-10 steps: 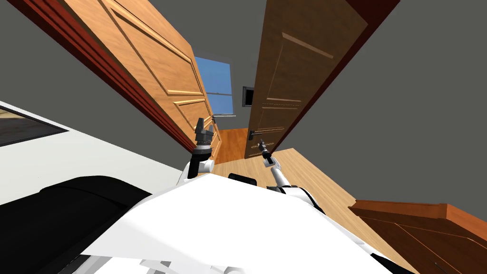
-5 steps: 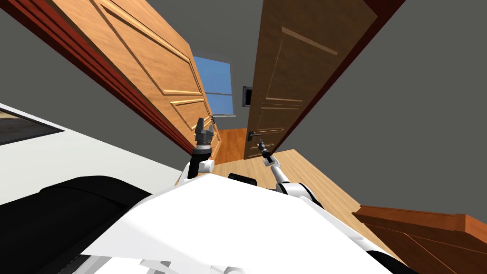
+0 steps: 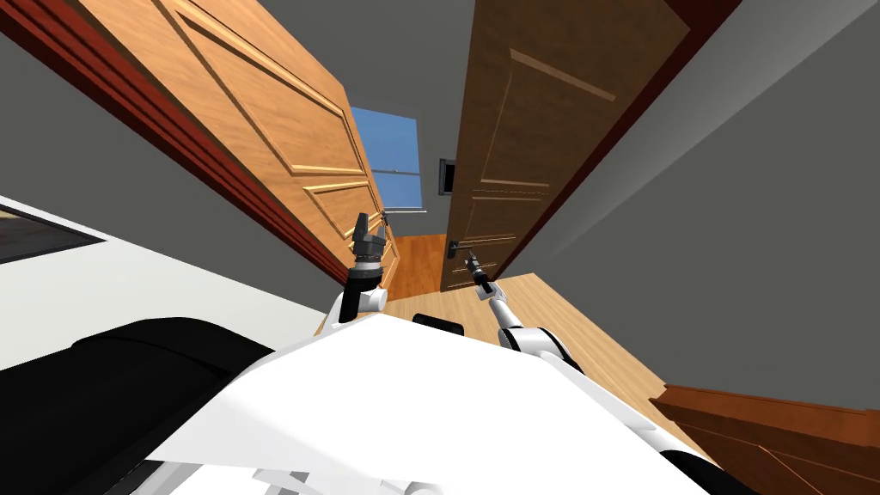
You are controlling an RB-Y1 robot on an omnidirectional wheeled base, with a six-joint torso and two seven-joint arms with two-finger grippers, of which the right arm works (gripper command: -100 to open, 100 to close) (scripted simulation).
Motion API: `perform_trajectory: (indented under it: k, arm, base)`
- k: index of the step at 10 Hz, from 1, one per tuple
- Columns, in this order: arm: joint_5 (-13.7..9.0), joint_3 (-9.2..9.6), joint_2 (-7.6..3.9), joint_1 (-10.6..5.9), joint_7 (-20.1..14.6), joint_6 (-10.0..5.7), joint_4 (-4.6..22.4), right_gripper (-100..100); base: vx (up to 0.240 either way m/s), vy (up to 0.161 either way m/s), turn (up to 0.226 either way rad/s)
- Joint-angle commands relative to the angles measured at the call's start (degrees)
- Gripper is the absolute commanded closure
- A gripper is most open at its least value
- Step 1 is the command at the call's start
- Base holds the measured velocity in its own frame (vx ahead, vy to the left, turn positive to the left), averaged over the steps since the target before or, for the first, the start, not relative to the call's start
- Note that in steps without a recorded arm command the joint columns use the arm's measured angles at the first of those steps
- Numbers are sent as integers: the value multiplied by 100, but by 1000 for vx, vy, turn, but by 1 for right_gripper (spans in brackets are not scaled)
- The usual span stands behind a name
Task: Push the door open
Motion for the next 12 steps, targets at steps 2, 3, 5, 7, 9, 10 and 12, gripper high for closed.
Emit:
perform_trajectory:
  k: [2,3,5,7,9,10,12]
  arm:
    - [-36,-43,33,-1,77,12,23,-100]
    - [-53,-62,48,-1,110,17,33,-100]
    - [-79,-94,72,0,165,25,51,-100]
    - [-81,-94,73,2,165,32,44,-100]
    - [-81,-94,73,2,165,32,44,100]
    - [-81,-94,73,2,165,32,44,100]
    - [-81,-94,73,2,165,32,44,100]
  base:
    - [186,63,35]
    - [199,93,46]
    - [176,68,37]
    - [121,34,12]
    - [-18,-7,3]
    - [-12,-7,14]
    - [0,0,0]
